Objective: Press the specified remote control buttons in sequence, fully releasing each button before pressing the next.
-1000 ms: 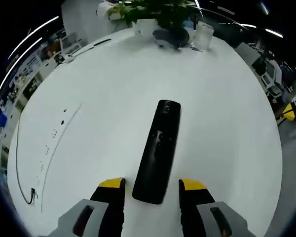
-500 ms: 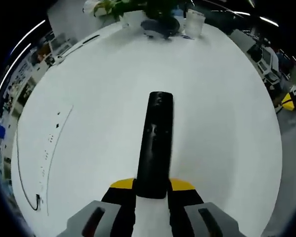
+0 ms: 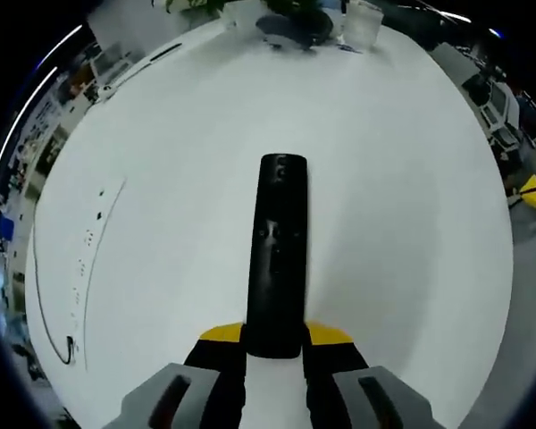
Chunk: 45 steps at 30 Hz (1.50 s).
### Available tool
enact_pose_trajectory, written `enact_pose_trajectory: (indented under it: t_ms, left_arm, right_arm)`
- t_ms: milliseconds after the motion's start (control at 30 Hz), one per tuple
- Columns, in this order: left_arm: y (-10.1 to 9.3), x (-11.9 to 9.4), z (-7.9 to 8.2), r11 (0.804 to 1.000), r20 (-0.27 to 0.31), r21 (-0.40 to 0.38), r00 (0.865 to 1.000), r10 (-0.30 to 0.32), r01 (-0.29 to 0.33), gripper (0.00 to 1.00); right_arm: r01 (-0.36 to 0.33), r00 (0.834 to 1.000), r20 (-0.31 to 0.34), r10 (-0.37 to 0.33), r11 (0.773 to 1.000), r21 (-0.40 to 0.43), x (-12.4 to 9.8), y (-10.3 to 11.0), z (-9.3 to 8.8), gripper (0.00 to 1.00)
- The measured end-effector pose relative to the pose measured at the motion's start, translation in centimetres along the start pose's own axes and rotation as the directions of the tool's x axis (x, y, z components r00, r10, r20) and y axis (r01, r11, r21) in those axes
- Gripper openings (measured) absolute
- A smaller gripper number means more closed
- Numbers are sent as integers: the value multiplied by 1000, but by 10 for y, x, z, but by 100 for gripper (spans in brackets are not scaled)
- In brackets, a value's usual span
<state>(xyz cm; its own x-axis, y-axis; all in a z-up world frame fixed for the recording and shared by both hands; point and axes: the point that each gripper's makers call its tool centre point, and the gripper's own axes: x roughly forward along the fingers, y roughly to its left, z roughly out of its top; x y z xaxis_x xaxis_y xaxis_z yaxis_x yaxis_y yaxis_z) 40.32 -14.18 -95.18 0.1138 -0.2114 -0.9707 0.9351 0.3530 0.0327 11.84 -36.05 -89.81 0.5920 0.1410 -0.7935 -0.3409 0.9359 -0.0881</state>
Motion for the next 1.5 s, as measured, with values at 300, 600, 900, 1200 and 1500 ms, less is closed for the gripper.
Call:
enact_pose_trajectory:
  t_ms: [300,600,900,1200,1500]
  left_arm:
    - [-20,-1,-6,1000,-5,-3,1000,0,0,23]
    - [-45,-3,-14,1000,6,5,1000,-4,4,23]
    - [-71,-5,-22,1000,-35,27,999,-9,10,23]
    - [-103,-10,-34,1000,-42,26,999,-8,9,23]
    - [-136,-15,-46,1000,-25,19,1000,-10,10,23]
  right_arm:
    - [-2,1000,-7,2,1000,-18,0,1,-2,0]
    - [-1,1000,-8,1,999,-32,1,2,-1,0]
    - [14,1000,19,-14,1000,-7,-2,-2,2,0]
    - [20,1000,23,-19,1000,-16,-2,-2,3,0]
    - [17,999,33,-16,1000,-26,-3,-1,4,0]
